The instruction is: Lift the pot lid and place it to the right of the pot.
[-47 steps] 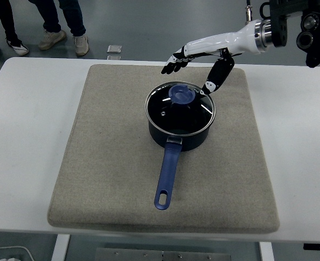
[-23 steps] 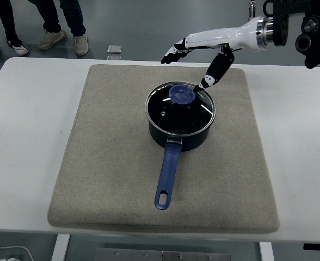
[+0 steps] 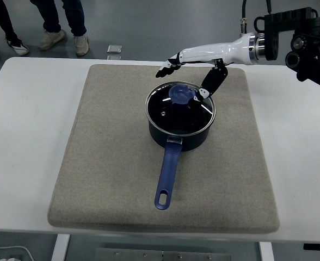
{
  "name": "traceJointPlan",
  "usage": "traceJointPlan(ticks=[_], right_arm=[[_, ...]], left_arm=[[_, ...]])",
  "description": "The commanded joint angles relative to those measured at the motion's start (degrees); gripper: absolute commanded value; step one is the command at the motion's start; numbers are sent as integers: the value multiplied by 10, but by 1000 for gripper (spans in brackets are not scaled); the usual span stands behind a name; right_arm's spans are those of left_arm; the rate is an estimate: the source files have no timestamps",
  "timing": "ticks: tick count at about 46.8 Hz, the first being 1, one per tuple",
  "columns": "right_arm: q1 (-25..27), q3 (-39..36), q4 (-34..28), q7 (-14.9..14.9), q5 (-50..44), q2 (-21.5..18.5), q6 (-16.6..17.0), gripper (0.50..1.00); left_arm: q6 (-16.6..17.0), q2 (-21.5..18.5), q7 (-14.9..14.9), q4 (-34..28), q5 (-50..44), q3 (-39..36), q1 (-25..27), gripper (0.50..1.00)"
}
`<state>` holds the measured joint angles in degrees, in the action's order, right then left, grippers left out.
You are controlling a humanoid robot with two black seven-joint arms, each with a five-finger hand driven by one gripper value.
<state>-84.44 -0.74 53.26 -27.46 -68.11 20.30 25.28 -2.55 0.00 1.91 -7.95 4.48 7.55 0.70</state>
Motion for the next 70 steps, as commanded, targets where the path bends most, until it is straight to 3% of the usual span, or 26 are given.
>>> traceJointPlan(ticks=[1,10,26,42,46,51,63,70], right_arm=[[10,0,0,0,-1,-1,-8,895],[13,0,0,-10,-14,-3,-12,889],[14,1,0,-38,-51,-3,-65,876],[18,9,0,-54,-71,-7,-80,876],[14,22,0,-75,-90,-5,-98,876],[-12,24,-5,-75,-84,2,-119,876],[-82,24,-23,-75,-72,16,-112,876],[-135,24,-40,-75,-58,26,-61,876]], left_arm=[[0,0,0,0,0,0,0,1000],[0,0,0,0,0,0,0,1000],[0,0,0,0,0,0,0,1000],[0,0,0,0,0,0,0,1000],[0,0,0,0,0,0,0,1000],[0,0,0,0,0,0,0,1000],[0,0,0,0,0,0,0,1000],[0,0,0,0,0,0,0,1000]])
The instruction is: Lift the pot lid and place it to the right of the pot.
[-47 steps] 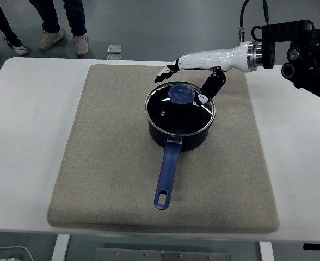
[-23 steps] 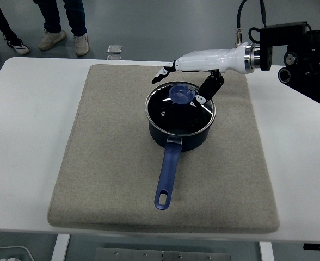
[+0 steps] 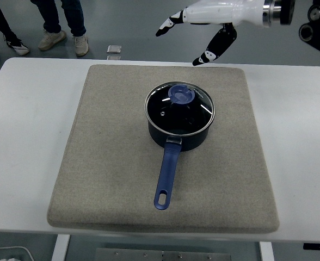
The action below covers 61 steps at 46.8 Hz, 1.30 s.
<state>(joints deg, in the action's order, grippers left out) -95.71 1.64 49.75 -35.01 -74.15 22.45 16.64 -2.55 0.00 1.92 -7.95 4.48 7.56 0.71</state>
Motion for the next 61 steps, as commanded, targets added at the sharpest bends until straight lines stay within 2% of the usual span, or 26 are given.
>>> traceJointPlan(ticks=[1,7,11,18,23,32,37,40,56,61], right_arm=[[-30,0,-5,0,3,6,34,876],[-55,4,-6,0,8,13,72,876],[-56,16,-5,0,5,15,67,876],[-62,74,7,0,-9,21,-21,872],[-67,96,19,0,-10,20,-45,868],[-51,100,43,0,-6,18,-33,870],[-21,95,53,0,1,16,18,872],[-9,93,54,0,3,14,34,872],[7,92,55,0,3,1,30,885],[10,92,54,0,3,1,16,883]], left_arm=[[0,0,-1,0,0,0,0,1000],[0,0,-1,0,0,0,0,1000],[0,0,-1,0,0,0,0,1000],[0,0,0,0,0,0,0,1000],[0,0,0,0,0,0,0,1000],[0,0,0,0,0,0,0,1000],[0,0,0,0,0,0,0,1000],[0,0,0,0,0,0,0,1000],[0,0,0,0,0,-1,0,1000],[0,0,-1,0,0,0,0,1000]])
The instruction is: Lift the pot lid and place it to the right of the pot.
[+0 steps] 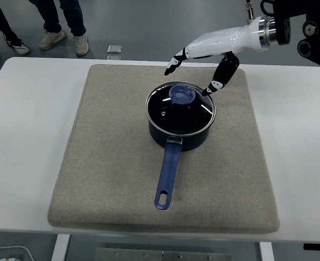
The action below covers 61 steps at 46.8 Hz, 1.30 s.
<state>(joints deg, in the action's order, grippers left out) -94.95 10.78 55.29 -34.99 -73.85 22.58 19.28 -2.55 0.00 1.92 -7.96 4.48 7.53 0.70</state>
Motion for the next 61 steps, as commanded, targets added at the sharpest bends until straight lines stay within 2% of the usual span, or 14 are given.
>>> traceJointPlan(ticks=[1,13,31,38,61], right_arm=[[5,0,-1,0,0,0,-15,883],[34,-1,-2,0,-2,-13,-46,883],[56,-1,-5,0,-4,-24,-50,883],[57,-1,-7,0,-5,-25,-65,883],[72,0,-7,0,-8,-32,-80,872]], left_arm=[[0,0,0,0,0,0,0,1000],[0,0,0,0,0,0,0,1000],[0,0,0,1,0,0,0,1000],[0,0,0,1,0,0,0,1000],[0,0,0,1,0,0,0,1000]])
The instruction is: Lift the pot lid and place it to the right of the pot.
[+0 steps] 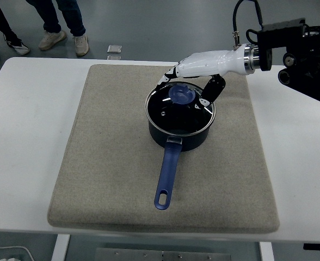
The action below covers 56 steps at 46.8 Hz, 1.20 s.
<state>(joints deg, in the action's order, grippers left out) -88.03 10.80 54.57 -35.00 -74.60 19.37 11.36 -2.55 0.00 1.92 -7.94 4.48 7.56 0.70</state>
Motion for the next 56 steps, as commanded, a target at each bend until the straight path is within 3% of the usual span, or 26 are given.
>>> traceJointPlan(ticks=[1,23,37,45,56], right_arm=[[3,0,0,0,0,0,-2,870],[10,0,-3,0,0,-2,-13,866],[8,0,-6,0,4,-1,4,862],[9,4,-6,0,-2,-1,8,901],[9,4,-7,0,-2,-2,6,899]], left_arm=[[0,0,0,0,0,0,0,1000],[0,0,-1,0,0,0,0,1000],[0,0,0,0,0,0,0,1000],[0,0,-1,-1,0,0,0,1000],[0,0,0,-1,0,0,0,1000]])
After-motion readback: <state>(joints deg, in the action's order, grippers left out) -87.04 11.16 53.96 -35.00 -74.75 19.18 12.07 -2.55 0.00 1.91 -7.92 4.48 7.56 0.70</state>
